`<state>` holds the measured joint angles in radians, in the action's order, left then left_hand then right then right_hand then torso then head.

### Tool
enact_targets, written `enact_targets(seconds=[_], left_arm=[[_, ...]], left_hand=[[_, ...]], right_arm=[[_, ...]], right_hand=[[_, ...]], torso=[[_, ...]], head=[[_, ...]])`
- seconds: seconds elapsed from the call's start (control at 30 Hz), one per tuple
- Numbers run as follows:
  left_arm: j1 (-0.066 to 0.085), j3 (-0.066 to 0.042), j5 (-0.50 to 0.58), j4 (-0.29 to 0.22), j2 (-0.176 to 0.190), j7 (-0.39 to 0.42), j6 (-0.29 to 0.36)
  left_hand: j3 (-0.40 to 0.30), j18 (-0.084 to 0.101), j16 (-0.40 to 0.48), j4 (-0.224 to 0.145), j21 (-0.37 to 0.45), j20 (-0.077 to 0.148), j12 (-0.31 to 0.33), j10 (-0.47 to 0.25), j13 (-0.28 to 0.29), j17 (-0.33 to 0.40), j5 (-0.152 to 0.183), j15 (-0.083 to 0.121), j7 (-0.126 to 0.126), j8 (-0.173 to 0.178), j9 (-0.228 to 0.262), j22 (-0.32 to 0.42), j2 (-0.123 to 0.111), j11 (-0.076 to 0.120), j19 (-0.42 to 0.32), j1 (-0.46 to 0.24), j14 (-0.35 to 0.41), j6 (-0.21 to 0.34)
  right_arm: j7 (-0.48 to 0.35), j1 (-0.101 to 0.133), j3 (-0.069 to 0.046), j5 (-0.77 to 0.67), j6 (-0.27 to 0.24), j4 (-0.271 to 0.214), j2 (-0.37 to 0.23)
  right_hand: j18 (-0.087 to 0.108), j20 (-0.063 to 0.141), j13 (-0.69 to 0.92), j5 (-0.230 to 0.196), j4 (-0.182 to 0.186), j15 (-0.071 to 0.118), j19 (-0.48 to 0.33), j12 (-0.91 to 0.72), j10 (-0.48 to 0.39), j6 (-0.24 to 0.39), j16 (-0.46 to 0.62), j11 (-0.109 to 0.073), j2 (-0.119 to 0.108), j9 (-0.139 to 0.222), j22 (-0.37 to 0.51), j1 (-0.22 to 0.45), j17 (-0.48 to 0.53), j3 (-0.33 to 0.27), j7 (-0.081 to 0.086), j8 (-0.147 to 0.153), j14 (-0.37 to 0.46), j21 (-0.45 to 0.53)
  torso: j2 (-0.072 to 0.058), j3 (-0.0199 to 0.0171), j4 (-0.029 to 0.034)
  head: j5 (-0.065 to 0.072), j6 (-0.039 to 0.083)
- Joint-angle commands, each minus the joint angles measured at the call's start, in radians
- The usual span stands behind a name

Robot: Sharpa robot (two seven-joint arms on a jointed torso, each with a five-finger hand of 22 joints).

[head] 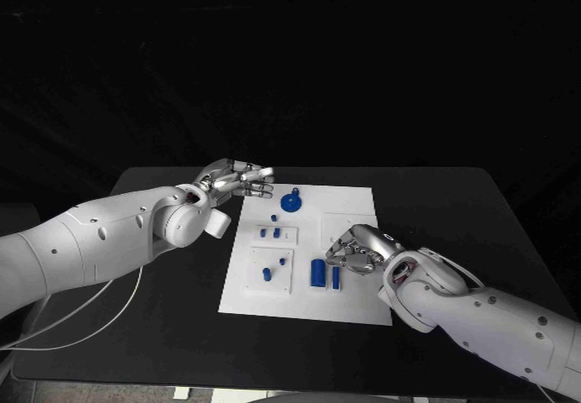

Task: Assemble the parts on the task board

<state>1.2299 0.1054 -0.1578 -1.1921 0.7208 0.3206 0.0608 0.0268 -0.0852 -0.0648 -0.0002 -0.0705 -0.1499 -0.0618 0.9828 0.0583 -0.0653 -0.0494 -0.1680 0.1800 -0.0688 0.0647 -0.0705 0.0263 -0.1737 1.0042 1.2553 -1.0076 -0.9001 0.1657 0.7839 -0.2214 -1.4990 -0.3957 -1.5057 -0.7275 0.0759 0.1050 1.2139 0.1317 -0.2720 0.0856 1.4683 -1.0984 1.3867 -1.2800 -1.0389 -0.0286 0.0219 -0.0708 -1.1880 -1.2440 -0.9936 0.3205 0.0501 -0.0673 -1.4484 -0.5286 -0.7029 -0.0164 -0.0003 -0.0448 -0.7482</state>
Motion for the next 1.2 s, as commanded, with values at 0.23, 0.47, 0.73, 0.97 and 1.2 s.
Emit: enact_targets(seconds=[0.23, 0.47, 0.73, 0.97, 1.2], left_arm=[[-0.002, -0.001, 0.0, -0.003, 0.0, 0.007, -0.015], [-0.003, -0.001, 0.0, -0.004, 0.001, 0.007, -0.014], [-0.003, -0.001, 0.0, -0.004, 0.0, 0.006, -0.015], [-0.003, -0.001, 0.0, -0.004, 0.0, 0.006, -0.015], [-0.003, -0.001, 0.0, -0.004, 0.001, 0.005, -0.014]], left_hand=[[0.002, -0.007, 0.004, 0.0, 0.0, -0.005, -0.002, -0.007, 0.0, 0.0, 0.001, -0.003, -0.002, 0.001, -0.001, -0.001, 0.012, -0.002, 0.0, 0.002, 0.0, 0.005], [0.002, -0.007, 0.004, 0.0, 0.0, -0.005, -0.002, -0.007, 0.0, 0.0, 0.001, -0.003, -0.002, 0.001, -0.001, -0.001, 0.012, -0.002, 0.0, 0.002, 0.0, 0.005], [0.002, -0.007, 0.004, 0.0, 0.0, -0.005, -0.002, -0.007, 0.0, 0.0, 0.001, -0.003, -0.002, 0.001, -0.001, -0.001, 0.012, -0.002, 0.0, 0.002, 0.0, 0.005], [0.002, -0.007, 0.004, 0.0, 0.0, -0.005, -0.002, -0.007, 0.0, 0.0, 0.001, -0.003, -0.002, 0.001, -0.001, -0.001, 0.012, -0.002, 0.0, 0.002, 0.0, 0.005], [0.003, -0.007, 0.004, -0.001, 0.0, -0.006, -0.002, -0.008, 0.0, 0.0, 0.001, -0.003, -0.001, 0.002, -0.001, -0.001, 0.014, -0.002, 0.0, 0.001, 0.001, 0.011]], right_arm=[[-0.014, -0.001, -0.013, 0.04, 0.004, -0.018, -0.025], [0.013, -0.001, -0.015, 0.004, 0.066, -0.011, -0.035], [0.027, -0.008, -0.015, -0.025, 0.11, -0.006, -0.031], [0.034, -0.01, -0.015, -0.036, 0.129, -0.002, -0.025], [0.039, -0.012, -0.015, -0.04, 0.151, 0.009, -0.023]], right_hand=[[-0.011, 0.004, 0.003, -0.003, -0.002, 0.001, 0.036, -0.002, 0.002, -0.002, -0.003, -0.001, -0.001, 0.001, -0.002, 0.006, -0.003, 0.008, 0.002, 0.004, -0.001, 0.001], [-0.01, 0.003, 0.001, -0.007, -0.003, 0.001, 0.035, 0.001, -0.001, -0.001, -0.001, -0.001, -0.001, 0.001, -0.001, 0.006, -0.001, 0.01, 0.003, 0.003, 0.0, 0.004], [-0.01, 0.003, 0.001, -0.009, -0.003, 0.0, 0.035, 0.002, -0.001, -0.001, -0.002, -0.001, 0.0, 0.001, -0.002, 0.005, -0.003, 0.01, 0.003, 0.003, 0.0, 0.003], [-0.011, 0.003, 0.001, -0.011, -0.003, 0.0, 0.035, 0.002, -0.001, 0.0, -0.002, -0.001, 0.001, 0.001, -0.003, 0.005, -0.003, 0.01, 0.003, 0.003, 0.0, 0.002], [-0.011, 0.002, 0.003, -0.015, -0.002, 0.0, 0.035, 0.0, -0.001, 0.0, -0.002, -0.001, 0.003, 0.001, -0.004, 0.004, -0.004, 0.009, 0.003, 0.004, 0.0, 0.002]], torso=[[0.0, -0.0008, -0.0013], [0.0, -0.0011, -0.0023], [0.0, -0.0016, -0.0027], [0.0, -0.0006, 0.001], [-0.001, -0.0001, -0.0013]], head=[[0.0, 0.004], [0.0, 0.003], [0.002, 0.001], [0.004, 0.001], [0.003, -0.001]])
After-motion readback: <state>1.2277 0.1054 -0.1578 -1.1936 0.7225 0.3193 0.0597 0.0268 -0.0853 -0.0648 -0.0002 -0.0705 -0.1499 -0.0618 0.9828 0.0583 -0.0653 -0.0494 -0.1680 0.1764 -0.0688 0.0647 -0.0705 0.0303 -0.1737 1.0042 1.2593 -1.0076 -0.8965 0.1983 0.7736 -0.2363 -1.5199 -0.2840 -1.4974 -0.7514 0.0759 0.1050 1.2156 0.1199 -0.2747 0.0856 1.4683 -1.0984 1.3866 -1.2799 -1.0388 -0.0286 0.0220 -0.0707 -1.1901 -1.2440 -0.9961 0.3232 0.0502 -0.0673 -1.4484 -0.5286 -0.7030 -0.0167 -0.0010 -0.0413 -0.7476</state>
